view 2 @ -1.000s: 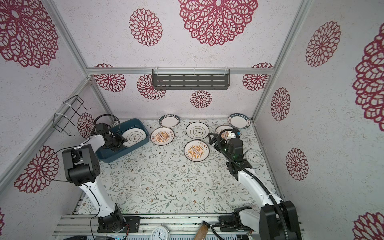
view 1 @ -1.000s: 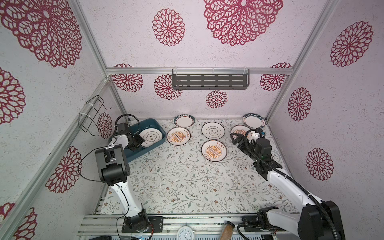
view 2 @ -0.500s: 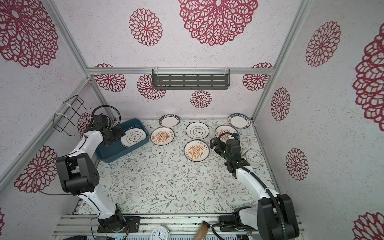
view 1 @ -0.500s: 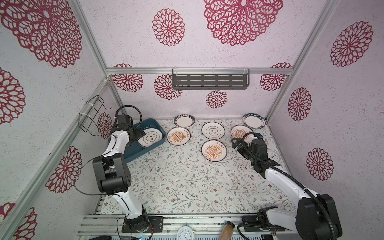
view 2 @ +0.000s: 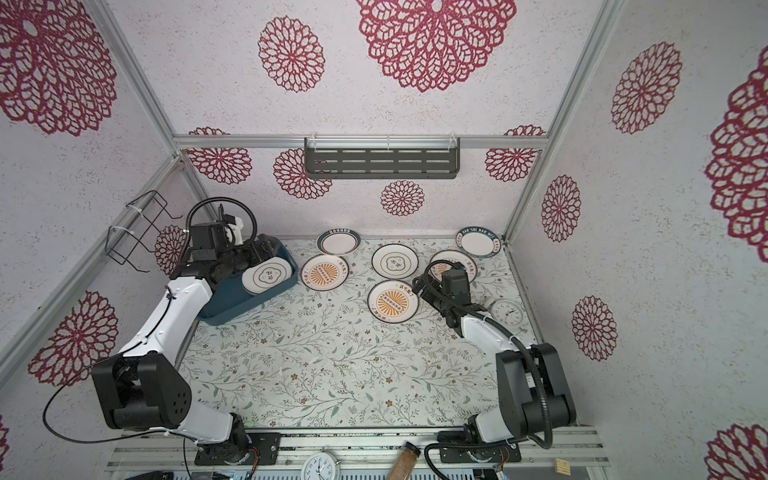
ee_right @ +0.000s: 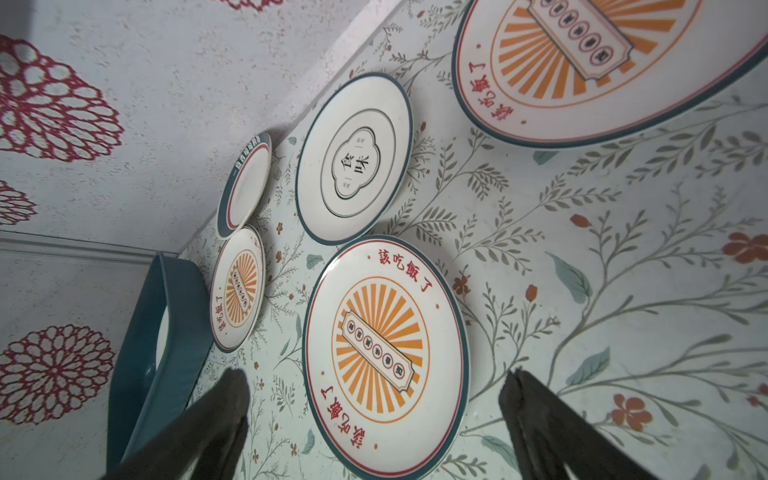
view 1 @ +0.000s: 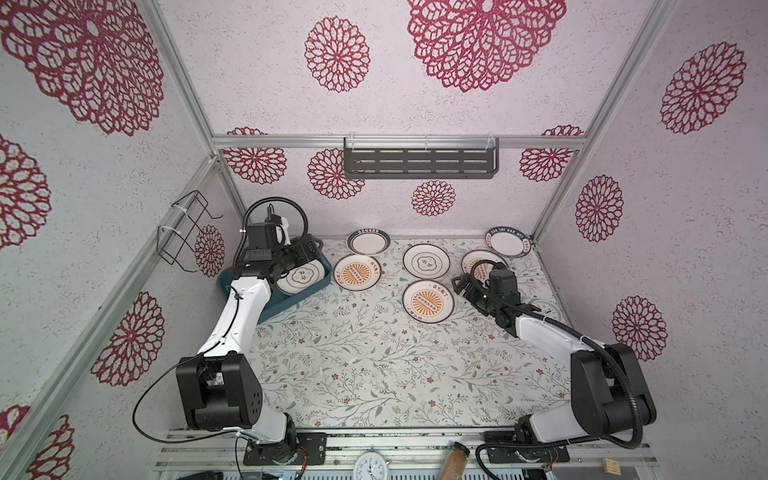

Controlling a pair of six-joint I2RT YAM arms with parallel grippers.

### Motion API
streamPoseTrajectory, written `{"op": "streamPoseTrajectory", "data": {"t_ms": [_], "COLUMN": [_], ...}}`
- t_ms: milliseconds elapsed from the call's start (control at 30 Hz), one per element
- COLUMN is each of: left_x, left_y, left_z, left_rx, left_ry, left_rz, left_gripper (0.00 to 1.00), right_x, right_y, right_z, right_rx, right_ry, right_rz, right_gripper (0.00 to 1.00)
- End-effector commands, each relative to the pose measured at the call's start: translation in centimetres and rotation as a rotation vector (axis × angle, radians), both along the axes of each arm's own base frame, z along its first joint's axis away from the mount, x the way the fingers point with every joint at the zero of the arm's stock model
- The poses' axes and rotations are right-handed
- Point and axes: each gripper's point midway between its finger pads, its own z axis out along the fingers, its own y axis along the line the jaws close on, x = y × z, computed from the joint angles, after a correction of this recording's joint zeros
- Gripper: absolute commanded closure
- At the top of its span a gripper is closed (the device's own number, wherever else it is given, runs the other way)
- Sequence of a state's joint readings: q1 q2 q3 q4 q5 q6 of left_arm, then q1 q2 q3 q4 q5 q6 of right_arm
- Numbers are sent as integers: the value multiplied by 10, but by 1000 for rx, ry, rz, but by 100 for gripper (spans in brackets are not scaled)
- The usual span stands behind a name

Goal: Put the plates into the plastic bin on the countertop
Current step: 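Move the left gripper out of the bin while the right approaches the sunburst plate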

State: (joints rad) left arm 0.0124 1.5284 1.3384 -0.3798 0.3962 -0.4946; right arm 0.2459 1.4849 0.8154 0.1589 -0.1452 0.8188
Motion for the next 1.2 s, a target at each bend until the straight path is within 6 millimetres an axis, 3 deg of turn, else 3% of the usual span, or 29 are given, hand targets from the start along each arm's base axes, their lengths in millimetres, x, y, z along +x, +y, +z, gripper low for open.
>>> {"op": "streamPoseTrajectory", "data": {"t_ms": [0, 133, 233, 700, 900, 1033, 1167], "left_x": [-15, -20, -22, -24, -24, -25, -28], "left_y": [-50, -93, -106, -105, -102, -100, -99], "left_z": [8, 1, -3, 0, 0, 5, 7], "left_rx": [-62, -253, -347, -348, -327, -308, -289], "left_ry": [-34, 10, 46, 35, 32, 17, 16], "left_rz": [-170, -333, -386, -371, -351, -345, -348], "left_gripper": [3, 3, 3, 3, 3, 3, 3], "right_x": [8, 8, 7, -1, -10, -12, -13], "right_y": [10, 19, 23, 35, 25, 23, 25], "right_z": [4, -24, -43, -100, -111, -120, -125], "right_rx": [36, 60, 85, 123, 85, 86, 108], "right_ry": [-3, 57, 103, 243, 282, 307, 321], "right_rz": [21, 60, 64, 45, -6, -25, -33], "right_gripper": [1, 6, 9, 27, 39, 64, 81]}}
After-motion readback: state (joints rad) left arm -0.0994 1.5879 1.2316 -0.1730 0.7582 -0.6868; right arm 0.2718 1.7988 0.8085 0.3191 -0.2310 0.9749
